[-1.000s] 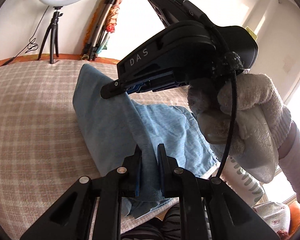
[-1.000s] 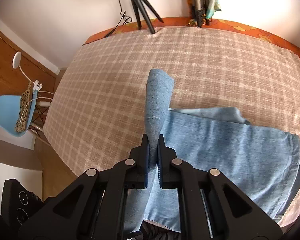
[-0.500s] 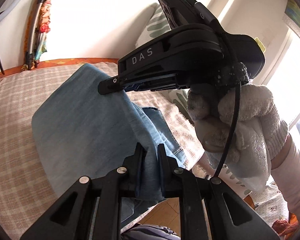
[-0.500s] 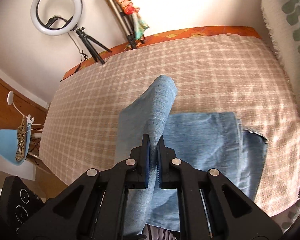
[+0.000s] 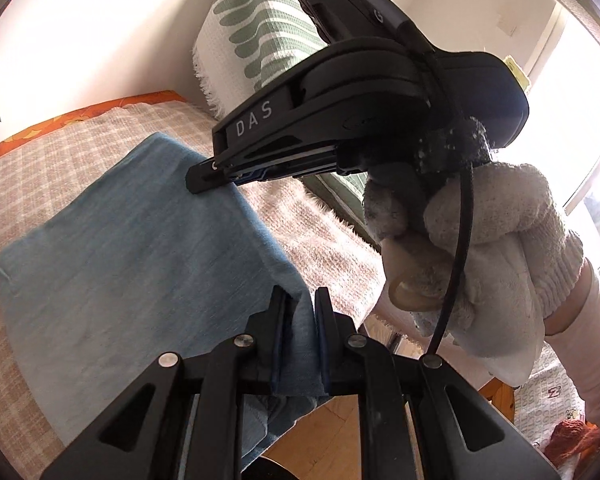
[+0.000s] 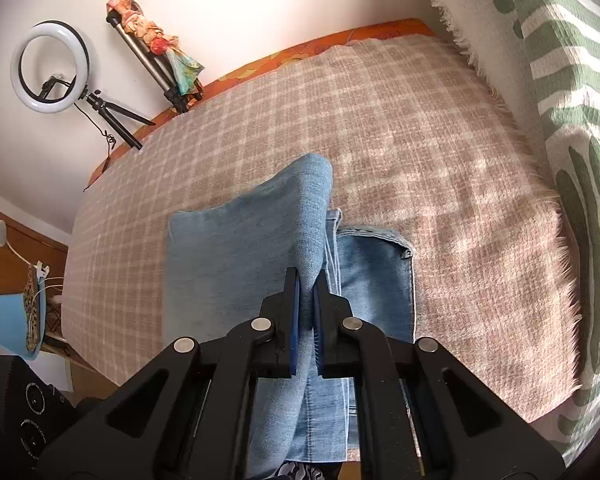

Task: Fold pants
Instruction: 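Lift the gripped edge with both tools and fold it over the rest, then lay the folded edge down and open both tools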

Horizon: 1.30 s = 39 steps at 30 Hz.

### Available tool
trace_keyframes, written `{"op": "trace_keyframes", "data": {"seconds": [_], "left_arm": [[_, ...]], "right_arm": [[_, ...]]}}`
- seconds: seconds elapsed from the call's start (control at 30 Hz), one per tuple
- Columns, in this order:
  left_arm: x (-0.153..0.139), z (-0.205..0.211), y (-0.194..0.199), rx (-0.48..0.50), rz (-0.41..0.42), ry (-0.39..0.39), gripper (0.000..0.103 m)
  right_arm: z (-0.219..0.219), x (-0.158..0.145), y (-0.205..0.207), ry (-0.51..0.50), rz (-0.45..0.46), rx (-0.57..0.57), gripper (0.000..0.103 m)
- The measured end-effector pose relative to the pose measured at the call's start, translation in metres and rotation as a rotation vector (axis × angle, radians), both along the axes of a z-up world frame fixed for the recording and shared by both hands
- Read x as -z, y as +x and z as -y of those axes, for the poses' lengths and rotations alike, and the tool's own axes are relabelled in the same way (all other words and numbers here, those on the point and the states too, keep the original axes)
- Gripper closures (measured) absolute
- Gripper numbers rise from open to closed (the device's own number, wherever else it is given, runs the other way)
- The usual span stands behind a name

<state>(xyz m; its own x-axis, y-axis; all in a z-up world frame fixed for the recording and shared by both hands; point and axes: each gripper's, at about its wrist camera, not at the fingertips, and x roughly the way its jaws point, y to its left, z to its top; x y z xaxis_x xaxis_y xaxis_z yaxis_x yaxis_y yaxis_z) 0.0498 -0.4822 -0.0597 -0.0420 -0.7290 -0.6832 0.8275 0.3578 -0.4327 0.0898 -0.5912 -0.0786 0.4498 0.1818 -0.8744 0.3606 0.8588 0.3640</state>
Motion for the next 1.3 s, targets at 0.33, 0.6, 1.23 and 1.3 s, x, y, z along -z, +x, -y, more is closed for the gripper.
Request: {"op": "trace_keyframes", "data": {"seconds": [0.33, 0.6, 1.23, 1.3], "left_arm": [[0.018, 0.015, 0.005, 0.022, 0.006, 0.051, 0.092], [0.016, 0.018, -0.004, 0.038, 0.08, 0.148, 0.081], [-0.006, -0.028, -0.007, 0.023, 0.141, 0.178, 0.08], [-0.005, -0.037, -0.001, 0.0, 0.142, 0.187, 0.08]], "right_arm": [[0.011, 0.029, -0.002, 0.024, -0.02, 0.012, 0.097], [0.01, 0.033, -0.001, 0.014, -0.023, 0.012, 0.097], [0.01, 0.002, -0.055, -0.041, 0.05, 0.028, 0.054], [-0.004, 0.002, -0.06, -0.063, 0.048, -0.003, 0.054]]}}
